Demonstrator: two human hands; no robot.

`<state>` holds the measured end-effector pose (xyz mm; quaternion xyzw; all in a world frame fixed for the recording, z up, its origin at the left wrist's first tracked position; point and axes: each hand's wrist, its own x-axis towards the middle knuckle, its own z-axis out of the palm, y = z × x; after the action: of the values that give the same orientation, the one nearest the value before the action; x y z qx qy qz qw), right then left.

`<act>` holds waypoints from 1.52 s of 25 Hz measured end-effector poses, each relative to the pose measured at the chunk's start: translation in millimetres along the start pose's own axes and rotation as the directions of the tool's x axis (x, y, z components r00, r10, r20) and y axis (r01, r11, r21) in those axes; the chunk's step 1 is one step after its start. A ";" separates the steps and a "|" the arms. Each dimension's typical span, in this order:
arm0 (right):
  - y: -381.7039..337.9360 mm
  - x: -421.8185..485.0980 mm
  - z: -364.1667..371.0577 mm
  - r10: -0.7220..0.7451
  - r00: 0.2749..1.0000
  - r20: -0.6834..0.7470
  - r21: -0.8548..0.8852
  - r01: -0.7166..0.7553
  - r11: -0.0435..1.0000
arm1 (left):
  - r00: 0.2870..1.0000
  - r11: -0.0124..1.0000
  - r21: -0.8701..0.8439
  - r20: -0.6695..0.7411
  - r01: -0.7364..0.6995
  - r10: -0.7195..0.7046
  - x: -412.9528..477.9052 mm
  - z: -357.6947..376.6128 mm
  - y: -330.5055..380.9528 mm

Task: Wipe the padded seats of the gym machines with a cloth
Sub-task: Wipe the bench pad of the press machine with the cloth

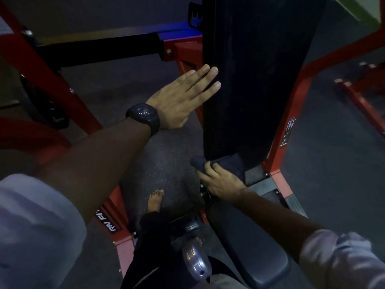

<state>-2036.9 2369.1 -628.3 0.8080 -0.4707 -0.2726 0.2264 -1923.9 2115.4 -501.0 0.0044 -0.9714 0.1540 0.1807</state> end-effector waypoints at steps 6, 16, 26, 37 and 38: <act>-1.3 4.9 6.2 -0.013 0.998 -0.058 0.014 0.014 1.000 | 1.000 1.000 -0.020 -0.020 0.005 -0.005 -4.7 9.0 13.0; -11.5 1.5 23.5 0.053 0.993 -0.110 0.106 -0.041 0.994 | 1.000 1.000 0.008 -0.009 0.022 -0.022 -10.8 16.2 27.4; 38.1 0.6 3.8 0.119 0.963 -0.242 0.002 -0.123 0.992 | 0.998 0.997 0.076 0.054 0.020 -0.024 -13.1 11.1 27.7; 146.6 25.7 -48.8 0.569 0.659 -0.491 0.371 -0.433 0.821 | 0.953 0.955 0.021 -0.072 0.295 -0.293 19.4 -65.1 -15.6; 156.1 27.8 -51.1 0.577 0.645 -0.501 0.386 -0.430 0.816 | 0.953 0.950 0.074 -0.052 0.302 -0.299 18.4 -67.8 -18.4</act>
<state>-2091.6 2279.2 -499.1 0.7073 -0.6100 0.1272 0.3340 -1916.2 2119.1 -428.9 0.1562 -0.9486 0.1640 0.2211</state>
